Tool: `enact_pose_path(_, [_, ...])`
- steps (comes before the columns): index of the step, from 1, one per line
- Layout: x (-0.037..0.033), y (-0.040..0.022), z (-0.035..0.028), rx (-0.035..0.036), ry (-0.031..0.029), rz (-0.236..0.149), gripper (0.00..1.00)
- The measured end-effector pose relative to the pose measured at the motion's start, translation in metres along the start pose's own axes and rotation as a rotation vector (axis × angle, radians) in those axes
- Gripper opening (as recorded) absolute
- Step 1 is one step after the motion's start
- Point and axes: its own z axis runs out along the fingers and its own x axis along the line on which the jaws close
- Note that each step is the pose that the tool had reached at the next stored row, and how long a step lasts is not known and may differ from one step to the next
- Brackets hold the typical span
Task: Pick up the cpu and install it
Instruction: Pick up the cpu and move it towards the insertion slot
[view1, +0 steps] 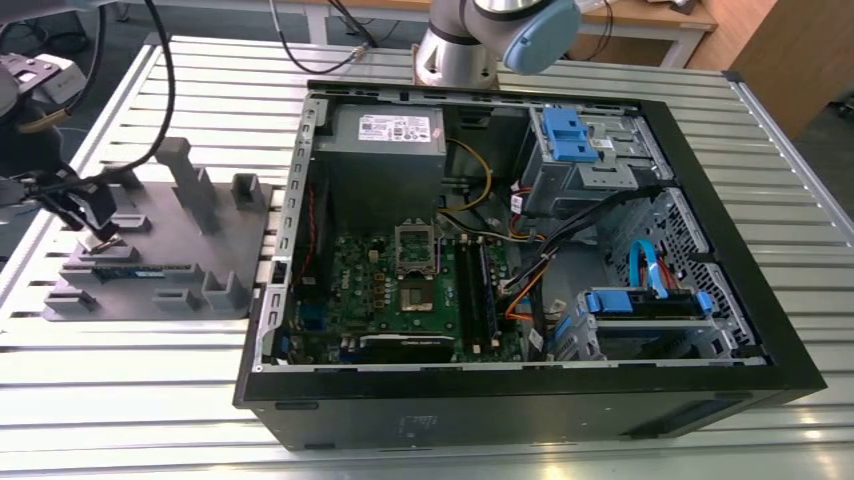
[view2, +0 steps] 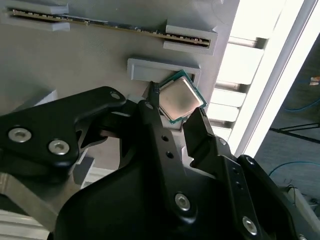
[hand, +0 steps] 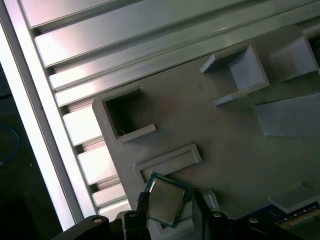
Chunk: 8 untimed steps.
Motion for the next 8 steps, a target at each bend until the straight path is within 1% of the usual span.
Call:
enact_pose_path(5, [0.0003,-0.0001,0.0024,0.0039,-0.0019,0.077,0.47])
enact_pose_path(6, [0.0004,-0.0002,0.0026,0.0044,-0.0021,0.087,0.47])
enact_pose_path(8, [0.0005,-0.0001,0.0028,0.0048,-0.0024,0.095,0.47])
